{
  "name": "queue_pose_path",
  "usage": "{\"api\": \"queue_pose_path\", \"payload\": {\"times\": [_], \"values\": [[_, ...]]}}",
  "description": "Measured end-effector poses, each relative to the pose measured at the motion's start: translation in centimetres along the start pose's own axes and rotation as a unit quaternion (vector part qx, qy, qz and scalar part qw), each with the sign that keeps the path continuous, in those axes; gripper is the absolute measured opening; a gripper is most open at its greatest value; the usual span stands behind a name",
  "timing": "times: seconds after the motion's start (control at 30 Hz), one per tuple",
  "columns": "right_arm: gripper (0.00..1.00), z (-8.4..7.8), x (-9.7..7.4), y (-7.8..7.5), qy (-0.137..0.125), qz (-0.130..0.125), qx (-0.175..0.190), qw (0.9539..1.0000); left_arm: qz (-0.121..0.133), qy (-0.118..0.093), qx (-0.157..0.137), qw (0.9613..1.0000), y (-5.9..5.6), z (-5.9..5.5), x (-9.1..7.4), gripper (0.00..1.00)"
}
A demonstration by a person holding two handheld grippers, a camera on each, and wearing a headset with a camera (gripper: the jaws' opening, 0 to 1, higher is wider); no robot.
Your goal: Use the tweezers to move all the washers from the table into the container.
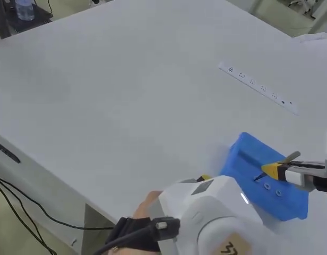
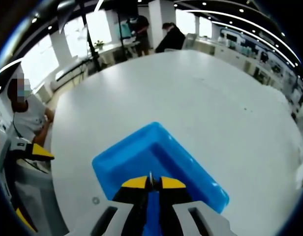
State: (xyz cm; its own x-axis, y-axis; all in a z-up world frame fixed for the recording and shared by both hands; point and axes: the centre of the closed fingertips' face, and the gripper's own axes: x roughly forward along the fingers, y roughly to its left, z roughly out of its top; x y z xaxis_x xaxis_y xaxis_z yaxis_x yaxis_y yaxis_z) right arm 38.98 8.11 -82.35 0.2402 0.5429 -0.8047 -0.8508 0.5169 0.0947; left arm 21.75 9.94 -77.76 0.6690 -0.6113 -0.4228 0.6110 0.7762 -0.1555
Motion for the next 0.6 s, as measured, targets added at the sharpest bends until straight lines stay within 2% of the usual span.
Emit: {"api": "queue_pose_path", "payload": {"times": [0.6], "values": [[0.04,-0.37,-0.49,0.10,0.010,0.002,-0.006,0.9999,0.002,0.005,0.003,1.0000,0.09,-0.15,0.12,0.99]]}}
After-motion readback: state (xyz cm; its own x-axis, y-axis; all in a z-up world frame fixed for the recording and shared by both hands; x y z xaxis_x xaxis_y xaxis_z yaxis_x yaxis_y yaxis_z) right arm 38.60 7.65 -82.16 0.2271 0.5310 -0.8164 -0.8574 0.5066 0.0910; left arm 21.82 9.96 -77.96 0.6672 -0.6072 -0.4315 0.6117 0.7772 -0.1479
